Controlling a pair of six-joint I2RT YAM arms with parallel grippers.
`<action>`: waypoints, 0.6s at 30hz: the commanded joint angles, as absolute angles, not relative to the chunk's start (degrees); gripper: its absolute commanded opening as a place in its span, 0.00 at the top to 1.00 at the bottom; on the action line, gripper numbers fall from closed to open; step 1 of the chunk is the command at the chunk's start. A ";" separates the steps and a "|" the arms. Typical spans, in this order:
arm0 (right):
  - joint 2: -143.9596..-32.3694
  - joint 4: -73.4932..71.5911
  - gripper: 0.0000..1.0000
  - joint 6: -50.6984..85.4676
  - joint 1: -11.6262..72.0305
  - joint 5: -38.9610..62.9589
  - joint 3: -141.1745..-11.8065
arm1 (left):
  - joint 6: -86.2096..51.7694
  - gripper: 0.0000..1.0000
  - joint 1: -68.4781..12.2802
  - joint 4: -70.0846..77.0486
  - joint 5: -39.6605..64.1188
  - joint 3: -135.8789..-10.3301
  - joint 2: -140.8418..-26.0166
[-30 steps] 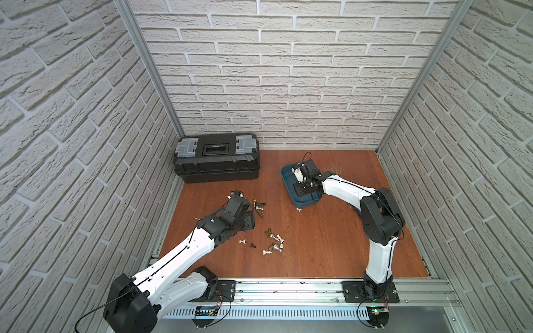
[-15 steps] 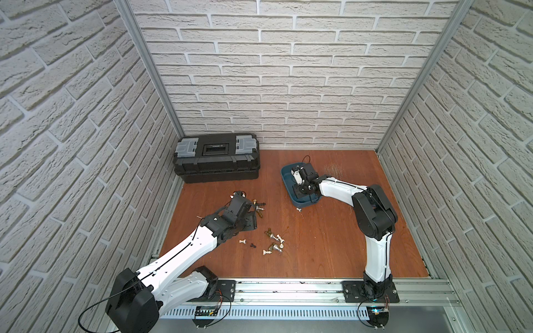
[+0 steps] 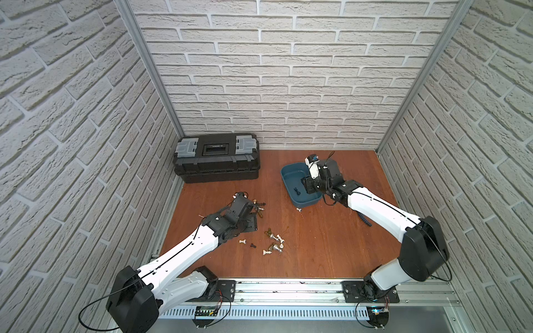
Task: Put the chess pieces into the storage box
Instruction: Place the chess piece in the storage box, then move the storage box to the center of the board.
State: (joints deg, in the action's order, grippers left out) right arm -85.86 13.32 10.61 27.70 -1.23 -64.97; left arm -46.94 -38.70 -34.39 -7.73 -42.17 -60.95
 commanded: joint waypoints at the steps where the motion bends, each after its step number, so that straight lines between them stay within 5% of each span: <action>1: -83.40 13.31 0.61 11.77 32.23 0.62 -59.68 | -49.80 0.42 -40.91 -35.17 -7.91 -42.76 -62.19; 18: -76.37 6.86 0.66 18.78 38.59 -2.11 -41.43 | -55.46 0.53 -58.18 -29.18 -9.11 -47.92 -82.51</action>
State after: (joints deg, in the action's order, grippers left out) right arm -76.82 8.93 17.08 38.17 0.62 -41.95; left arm -55.16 -57.69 -31.42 -8.10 -46.19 -81.34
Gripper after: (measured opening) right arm 0.343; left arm 0.470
